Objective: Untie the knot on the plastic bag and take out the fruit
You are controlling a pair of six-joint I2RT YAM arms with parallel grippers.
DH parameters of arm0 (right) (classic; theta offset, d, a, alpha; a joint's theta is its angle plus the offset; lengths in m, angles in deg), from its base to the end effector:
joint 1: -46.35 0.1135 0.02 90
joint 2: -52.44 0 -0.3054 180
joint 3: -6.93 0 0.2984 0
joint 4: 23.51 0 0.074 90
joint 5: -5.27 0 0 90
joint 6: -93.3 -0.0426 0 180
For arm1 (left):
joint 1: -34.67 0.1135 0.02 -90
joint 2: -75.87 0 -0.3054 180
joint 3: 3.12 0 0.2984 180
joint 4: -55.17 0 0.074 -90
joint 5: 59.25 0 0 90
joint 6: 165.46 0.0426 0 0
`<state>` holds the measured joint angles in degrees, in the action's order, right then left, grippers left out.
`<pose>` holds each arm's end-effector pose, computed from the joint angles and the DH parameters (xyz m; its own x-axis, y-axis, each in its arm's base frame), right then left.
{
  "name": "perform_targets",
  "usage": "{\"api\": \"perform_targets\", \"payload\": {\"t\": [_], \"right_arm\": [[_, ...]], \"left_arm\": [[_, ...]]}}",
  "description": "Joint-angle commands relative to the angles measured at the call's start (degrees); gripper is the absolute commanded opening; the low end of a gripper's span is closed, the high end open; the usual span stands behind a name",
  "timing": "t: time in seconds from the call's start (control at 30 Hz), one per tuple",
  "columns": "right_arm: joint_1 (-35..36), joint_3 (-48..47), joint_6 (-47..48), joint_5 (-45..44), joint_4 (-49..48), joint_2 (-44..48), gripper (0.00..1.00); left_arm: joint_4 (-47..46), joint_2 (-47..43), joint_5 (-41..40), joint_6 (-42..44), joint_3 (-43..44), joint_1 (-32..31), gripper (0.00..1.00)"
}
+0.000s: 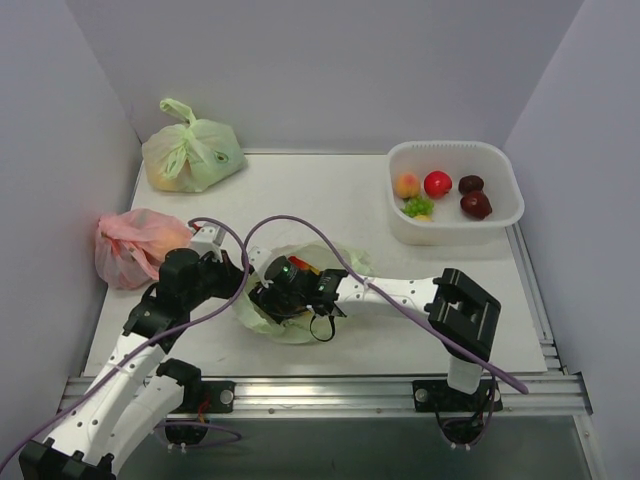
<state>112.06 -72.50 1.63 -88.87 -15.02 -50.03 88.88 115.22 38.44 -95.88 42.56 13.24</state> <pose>0.1920 0.4179 0.2340 -0.2408 -0.4629 -0.8531 -0.8771 0.4801 -0.0129 0.1688 -0.0724 0.2866 -0.5661 -0.1492 -0.8107 0.2936 0.8825 -0.3675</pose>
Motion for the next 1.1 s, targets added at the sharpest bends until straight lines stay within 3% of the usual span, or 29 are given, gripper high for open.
{"api": "perform_targets", "payload": {"t": [0.0, 0.17, 0.23, 0.3, 0.33, 0.37, 0.4, 0.5, 0.73, 1.07], "right_arm": [[-0.1, -2.3, 1.2, -0.9, -2.1, -1.1, 0.67], [-0.8, -2.7, -0.8, 2.6, -1.3, -4.2, 0.63], [-1.0, -2.3, -1.5, 3.3, -1.2, -5.1, 0.56], [-1.3, -1.7, -1.8, 3.2, -1.6, -5.1, 0.44], [-1.4, -0.9, -2.0, 3.0, -2.3, -4.8, 0.31], [-1.4, -0.3, -2.0, 2.7, -2.8, -4.2, 0.31], [-1.6, 0.3, -1.9, 2.6, -3.3, -3.5, 0.19], [-2.5, 2.0, -1.7, 2.5, -4.1, 0.2, 0.04], [-5.1, 4.8, 0.4, 0.7, -4.4, 11.6, 0.00], [-10.0, 6.8, 1.2, -2.2, -1.9, 22.8, 0.00]], "left_arm": [[-2.2, 0.4, -0.6, -0.3, 0.2, 0.0, 0.00], [-2.3, 1.3, -0.7, -0.3, 0.3, 0.2, 0.00], [-2.4, 1.5, -1.1, -0.4, 0.2, 0.2, 0.00], [-2.3, 1.9, -1.5, -0.4, 0.2, 0.3, 0.00], [-2.2, 1.9, -1.9, -0.3, 0.2, 0.3, 0.00], [-2.3, 2.1, -2.0, -0.2, 0.3, 0.3, 0.00], [-2.4, 2.1, -2.2, -0.2, 0.4, 0.3, 0.00], [-2.9, 3.0, -2.8, 0.5, 0.5, 0.3, 0.00], [-7.2, 10.3, -2.2, 2.8, 4.9, 0.5, 0.00], [-14.9, 25.1, -0.8, 4.7, 17.9, 2.0, 0.00]]}}
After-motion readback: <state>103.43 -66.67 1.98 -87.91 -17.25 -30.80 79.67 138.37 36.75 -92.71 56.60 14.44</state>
